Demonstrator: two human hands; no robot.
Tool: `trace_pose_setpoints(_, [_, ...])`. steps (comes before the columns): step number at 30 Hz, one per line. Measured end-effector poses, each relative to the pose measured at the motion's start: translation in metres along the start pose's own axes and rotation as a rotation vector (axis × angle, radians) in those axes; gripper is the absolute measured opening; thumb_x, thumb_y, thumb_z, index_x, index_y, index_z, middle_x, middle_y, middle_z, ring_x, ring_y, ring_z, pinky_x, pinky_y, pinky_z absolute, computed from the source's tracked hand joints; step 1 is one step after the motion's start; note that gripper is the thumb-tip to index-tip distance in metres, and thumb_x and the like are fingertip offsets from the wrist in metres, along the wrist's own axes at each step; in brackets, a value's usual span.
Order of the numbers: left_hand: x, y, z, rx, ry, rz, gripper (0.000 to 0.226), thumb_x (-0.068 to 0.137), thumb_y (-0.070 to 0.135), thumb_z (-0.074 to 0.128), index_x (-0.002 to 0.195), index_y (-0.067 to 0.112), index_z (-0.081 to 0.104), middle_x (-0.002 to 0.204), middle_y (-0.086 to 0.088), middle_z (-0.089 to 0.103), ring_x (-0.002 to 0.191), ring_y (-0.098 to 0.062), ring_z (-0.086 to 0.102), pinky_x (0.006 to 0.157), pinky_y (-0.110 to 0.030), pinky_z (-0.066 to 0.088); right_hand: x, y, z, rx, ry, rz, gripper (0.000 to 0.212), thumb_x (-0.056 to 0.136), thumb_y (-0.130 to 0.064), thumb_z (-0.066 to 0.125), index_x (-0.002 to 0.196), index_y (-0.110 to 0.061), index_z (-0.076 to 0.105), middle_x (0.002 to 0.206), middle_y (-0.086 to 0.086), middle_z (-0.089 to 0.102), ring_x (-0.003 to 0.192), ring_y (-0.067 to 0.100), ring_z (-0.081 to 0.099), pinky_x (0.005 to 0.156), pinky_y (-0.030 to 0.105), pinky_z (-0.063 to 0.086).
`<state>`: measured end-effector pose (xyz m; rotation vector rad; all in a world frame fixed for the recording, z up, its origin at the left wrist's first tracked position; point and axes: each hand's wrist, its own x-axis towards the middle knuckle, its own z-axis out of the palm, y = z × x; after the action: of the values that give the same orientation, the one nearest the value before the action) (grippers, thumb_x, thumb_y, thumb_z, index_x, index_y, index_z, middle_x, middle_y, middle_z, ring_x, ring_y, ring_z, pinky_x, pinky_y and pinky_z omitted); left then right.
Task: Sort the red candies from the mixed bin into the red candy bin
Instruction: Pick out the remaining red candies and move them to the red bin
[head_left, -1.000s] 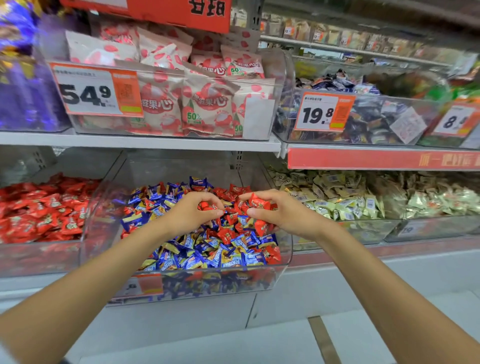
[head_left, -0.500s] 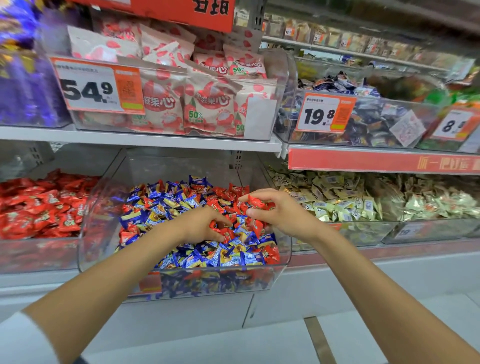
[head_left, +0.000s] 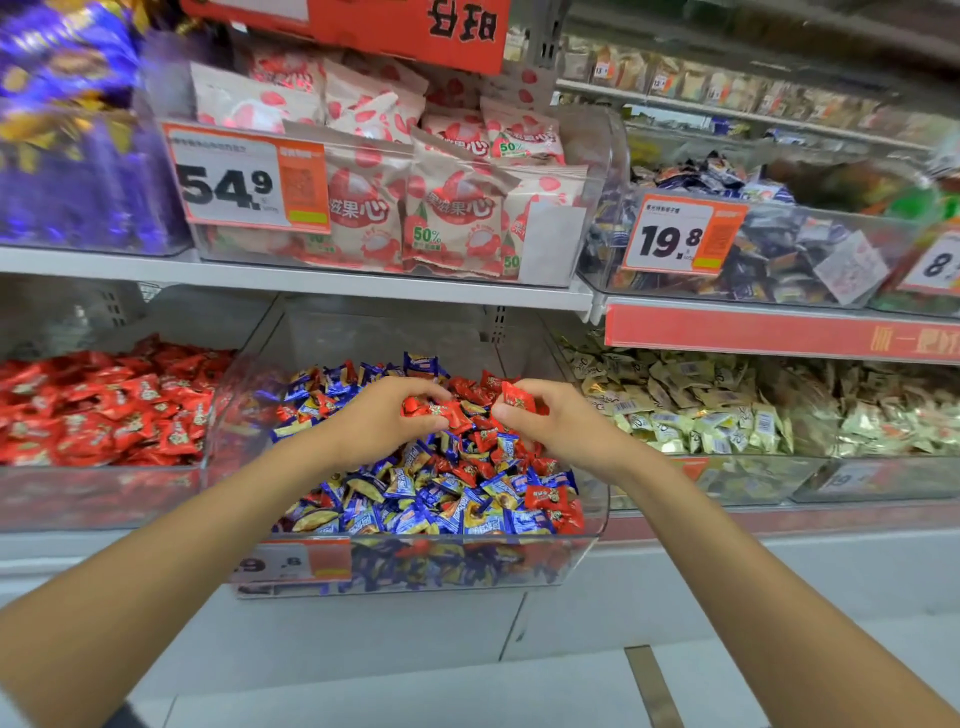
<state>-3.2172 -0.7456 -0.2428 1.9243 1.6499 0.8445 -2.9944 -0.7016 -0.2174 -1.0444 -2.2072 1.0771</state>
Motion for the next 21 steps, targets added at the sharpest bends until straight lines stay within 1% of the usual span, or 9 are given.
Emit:
trace_pose_setpoints(3, [-0.016,0.002,-0.014,0.025,0.005,-0.026,0.019,0.088,0.036,0.063,0.103,0.025,0.066,0.092,0.001,0.068,0.059,-0.01,0.056,0.059,-0.028,0.047,0.004,-0.012,0.01,0.002,-0.032,0.065,0.043,0.096,-0.044,0.048,0.102,-0.003,0.06,0.072,0.002,0.05,0.061,0.011,0.047,0.052,0.017,0.039])
trace_pose_setpoints(5, [-0.028,0.002,-0.026,0.042,0.054,-0.016,0.01,0.087,0.033,0.066,0.096,0.028,0.066,0.081,-0.001,0.067,0.06,-0.017,0.057,0.061,-0.036,0.048,0.006,-0.02,0.021,0.025,-0.029,0.069,0.041,0.098,-0.044,0.044,0.098,-0.008,0.062,0.072,0.001,0.047,0.061,0.014,0.046,0.05,0.019,0.037])
trace_pose_setpoints(6, [-0.035,0.002,-0.034,0.041,0.085,-0.007,0.009,0.086,0.031,0.067,0.094,0.028,0.066,0.077,0.001,0.066,0.06,-0.015,0.055,0.062,-0.036,0.049,0.007,-0.023,0.028,0.038,-0.034,0.052,0.036,0.098,-0.043,0.044,0.094,-0.012,0.062,0.07,0.0,0.045,0.061,0.015,0.044,0.049,0.021,0.035])
trace_pose_setpoints(9, [-0.063,-0.007,-0.063,0.029,0.177,0.006,0.01,0.084,0.024,0.071,0.092,0.021,0.067,0.066,0.01,0.06,0.054,-0.001,0.049,0.054,-0.017,0.04,0.015,-0.034,0.052,0.013,-0.037,-0.019,0.015,0.097,-0.036,0.05,0.09,-0.026,0.058,0.066,-0.003,0.046,0.051,0.006,0.041,0.049,0.019,0.032])
trace_pose_setpoints(13, [-0.107,-0.045,-0.121,0.081,0.359,-0.041,0.015,0.079,0.017,0.076,0.085,0.025,0.064,0.061,0.011,0.06,0.057,-0.001,0.05,0.056,-0.015,0.038,0.039,-0.072,0.095,0.003,-0.038,-0.125,0.01,0.094,-0.016,0.057,0.103,-0.018,0.062,0.075,-0.004,0.054,0.048,-0.002,0.043,0.049,0.01,0.034])
trace_pose_setpoints(15, [-0.127,-0.08,-0.155,0.144,0.468,-0.116,0.023,0.078,0.017,0.076,0.079,0.033,0.059,0.06,0.015,0.059,0.055,-0.001,0.049,0.058,-0.016,0.037,0.057,-0.101,0.124,-0.047,-0.039,-0.233,0.015,0.09,-0.01,0.061,0.1,-0.02,0.063,0.089,0.0,0.058,0.06,-0.002,0.049,0.057,0.007,0.037])
trace_pose_setpoints(17, [-0.14,-0.112,-0.187,0.171,0.577,-0.211,0.025,0.077,0.018,0.076,0.077,0.034,0.058,0.061,0.013,0.059,0.056,-0.001,0.049,0.062,-0.023,0.038,0.082,-0.129,0.156,-0.122,-0.039,-0.344,0.021,0.086,-0.005,0.062,0.102,-0.018,0.065,0.101,0.005,0.06,0.081,0.006,0.055,0.071,0.005,0.036])
trace_pose_setpoints(20, [-0.142,-0.146,-0.223,0.21,0.69,-0.31,0.015,0.078,0.017,0.076,0.086,0.019,0.064,0.078,-0.003,0.064,0.073,-0.02,0.059,0.067,-0.025,0.035,0.125,-0.165,0.205,-0.215,-0.065,-0.428,0.026,0.085,-0.006,0.062,0.11,-0.012,0.065,0.111,0.01,0.06,0.104,0.02,0.056,0.086,0.015,0.034])
trace_pose_setpoints(21, [-0.139,-0.158,-0.231,0.221,0.675,-0.345,0.02,0.077,0.023,0.077,0.091,0.015,0.066,0.078,-0.003,0.064,0.074,-0.021,0.058,0.067,-0.025,0.034,0.138,-0.173,0.218,-0.261,-0.094,-0.444,0.032,0.084,-0.008,0.064,0.117,-0.01,0.064,0.118,0.01,0.06,0.111,0.021,0.055,0.091,0.017,0.033])
